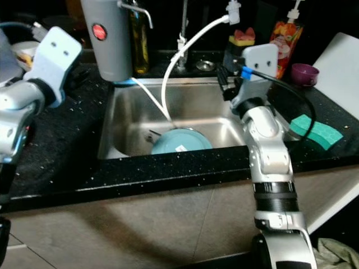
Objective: Kitchen organization
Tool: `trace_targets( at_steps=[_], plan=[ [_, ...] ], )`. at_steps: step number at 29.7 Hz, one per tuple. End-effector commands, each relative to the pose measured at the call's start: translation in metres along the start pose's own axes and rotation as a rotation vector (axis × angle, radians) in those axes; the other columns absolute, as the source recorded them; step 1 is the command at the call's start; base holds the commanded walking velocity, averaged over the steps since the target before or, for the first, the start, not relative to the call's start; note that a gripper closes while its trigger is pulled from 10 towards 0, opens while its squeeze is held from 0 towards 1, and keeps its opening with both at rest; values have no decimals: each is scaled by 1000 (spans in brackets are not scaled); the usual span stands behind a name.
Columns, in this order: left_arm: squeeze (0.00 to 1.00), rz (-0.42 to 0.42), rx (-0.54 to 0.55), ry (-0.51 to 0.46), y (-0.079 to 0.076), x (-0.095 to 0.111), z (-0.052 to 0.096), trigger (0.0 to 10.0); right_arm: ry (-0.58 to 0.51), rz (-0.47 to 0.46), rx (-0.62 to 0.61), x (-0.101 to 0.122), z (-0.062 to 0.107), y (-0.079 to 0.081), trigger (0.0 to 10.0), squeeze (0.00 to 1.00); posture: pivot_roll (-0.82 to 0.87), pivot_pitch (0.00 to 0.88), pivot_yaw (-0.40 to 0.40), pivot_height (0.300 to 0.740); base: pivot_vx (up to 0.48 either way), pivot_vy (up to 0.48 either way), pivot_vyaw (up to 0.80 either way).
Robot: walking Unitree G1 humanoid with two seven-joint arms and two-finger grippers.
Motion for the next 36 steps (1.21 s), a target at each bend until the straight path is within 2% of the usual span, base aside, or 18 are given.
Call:
trace_targets(
  at_steps=[1,2,4,10,14,16,20,23,28,31,33,34,36],
  plan=[
    [0,-14,-21,-11,-9,2,-5,10000,-18,15,-24,7,4,-6,10000,0,223,84,24,740,0,0,0],
    [0,2,-35,-20,-17,1,-9,10000,-16,32,-32,7,7,-7,10000,0,197,80,38,740,0,0,0],
    [0,10,-44,-24,-23,1,-11,10000,-13,47,-38,7,9,-8,10000,0,197,80,38,740,0,0,0],
    [0,5,-48,-33,-29,2,-15,10000,-6,72,-45,8,14,-10,10000,0,162,67,57,740,0,0,0],
    [0,-23,-68,-39,-36,-2,-17,10000,7,108,-65,7,21,-16,10000,0,134,48,65,740,0,0,0],
    [0,-52,-89,-26,-38,-7,-17,10000,11,126,-71,6,23,-18,10000,0,113,29,70,740,0,0,0],
    [0,-232,-204,77,-55,-37,-10,10000,41,167,-111,-1,32,-27,10000,0,102,27,67,740,0,0,0],
    [0,-251,-248,103,-60,-44,-5,10000,57,163,-120,-5,32,-27,10000,0,102,41,57,740,0,0,0],
    [0,-269,-232,109,-57,-45,-4,10000,92,181,-101,-12,31,-24,10000,0,96,64,53,740,0,0,0],
    [0,-309,-234,121,-54,-52,0,10000,125,202,-79,-19,30,-16,10000,0,96,86,39,740,0,0,0],
    [0,-319,-233,122,-53,-53,2,10000,131,211,-69,-21,30,-14,10000,0,100,82,26,740,0,0,0],
    [0,-342,-223,131,-50,-57,7,10000,147,233,-48,-28,31,-8,10000,0,109,51,-6,740,0,0,0],
    [0,-354,-213,140,-46,-60,11,10000,156,233,-33,-31,31,-4,10000,0,109,45,-16,740,0,0,0]
  ],
)
Point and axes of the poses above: a point about 5 cm out from each wrist's last joint towards the gripper, its own z axis pointing back from the gripper into the wrist, its own x axis along the axis of the wrist's last joint, y = z × x, the point moved 4 cm from there along -z, pointing out of the wrist towards the gripper, and after that the axes turned 15 degrees about -z, right-handed, at the moved point
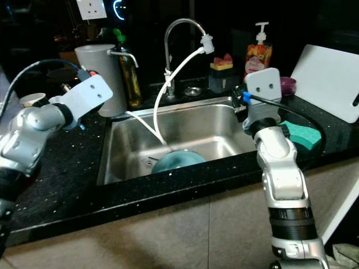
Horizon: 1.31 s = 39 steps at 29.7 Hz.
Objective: Kitchen organization
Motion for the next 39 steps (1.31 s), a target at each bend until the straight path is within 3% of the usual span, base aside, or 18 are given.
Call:
trace_targets(
  at_steps=[1,4,7,11,19,29,32,36,39],
  plan=[
    [0,-29,32,47,5,-15,13,10000,26,32,57,-8,1,15,10000,0,109,39,-37,740,0,0,0],
    [0,-23,38,83,-1,-23,23,10000,45,79,90,-14,1,22,10000,0,102,17,-35,740,0,0,0],
    [0,-13,18,111,-19,-31,31,10000,42,67,126,-13,4,28,10000,0,92,4,-71,740,0,0,0],
    [0,-32,18,140,-33,-37,33,10000,53,38,83,-15,4,18,10000,0,91,0,-71,740,0,0,0],
    [0,-80,16,106,-28,-28,32,10000,48,9,62,-20,1,20,10000,0,116,0,-53,740,0,0,0],
    [0,-173,-35,108,-20,-41,40,10000,42,15,25,-22,6,16,10000,0,120,0,-30,740,0,0,0],
    [0,-187,-67,142,-22,-49,45,10000,36,6,14,-21,6,15,10000,0,122,0,-29,740,0,0,0],
    [0,-242,-124,277,-19,-74,64,10000,34,-1,12,-21,6,14,10000,0,140,0,-32,740,0,0,0],
    [0,-255,-126,326,-15,-83,70,10000,35,-4,9,-22,6,13,10000,0,147,3,-34,740,0,0,0]
  ],
)
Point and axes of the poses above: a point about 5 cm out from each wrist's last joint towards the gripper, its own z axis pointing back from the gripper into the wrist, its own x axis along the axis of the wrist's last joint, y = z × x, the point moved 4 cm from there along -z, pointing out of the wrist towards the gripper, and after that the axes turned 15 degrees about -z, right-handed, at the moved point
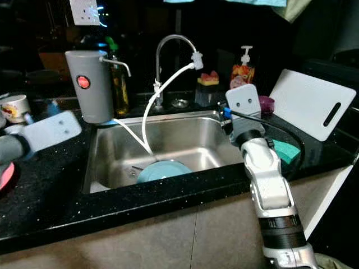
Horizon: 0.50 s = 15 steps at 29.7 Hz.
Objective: Kitchen organization
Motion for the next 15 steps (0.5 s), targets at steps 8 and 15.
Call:
trace_targets(
  at_steps=[8,15],
  plan=[
    [0,-88,-34,200,3,-49,25,10000,5,-23,6,-4,-2,3,10000,0,173,20,-48,740,0,0,0],
    [0,-58,-128,230,-24,-52,33,10000,11,-35,23,-6,-4,8,10000,0,183,33,-60,740,0,0,0]
  ],
)
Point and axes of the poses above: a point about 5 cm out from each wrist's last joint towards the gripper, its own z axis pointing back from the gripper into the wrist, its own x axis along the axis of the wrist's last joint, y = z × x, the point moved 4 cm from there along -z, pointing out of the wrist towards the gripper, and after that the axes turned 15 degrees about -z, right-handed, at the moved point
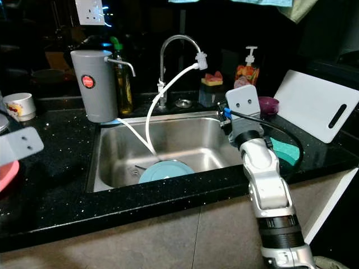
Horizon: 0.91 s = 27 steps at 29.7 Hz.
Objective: Kitchen organization
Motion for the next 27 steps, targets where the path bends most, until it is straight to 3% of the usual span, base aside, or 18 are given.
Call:
trace_targets(
  at_steps=[1,11,16,27],
  plan=[
    [0,8,-27,-4,-5,3,3,10000,-3,-13,16,0,-2,3,10000,0,183,33,-60,740,0,0,0],
    [0,25,-76,16,-25,2,5,10000,1,-22,28,-1,-6,6,10000,0,195,40,-67,740,0,0,0],
    [0,90,-118,32,-42,5,6,10000,1,-25,35,-2,-7,7,10000,0,202,41,-74,740,0,0,0],
    [0,143,-113,16,-48,15,9,10000,-3,-28,52,0,-9,11,10000,0,203,43,-83,740,0,0,0]
  ],
)
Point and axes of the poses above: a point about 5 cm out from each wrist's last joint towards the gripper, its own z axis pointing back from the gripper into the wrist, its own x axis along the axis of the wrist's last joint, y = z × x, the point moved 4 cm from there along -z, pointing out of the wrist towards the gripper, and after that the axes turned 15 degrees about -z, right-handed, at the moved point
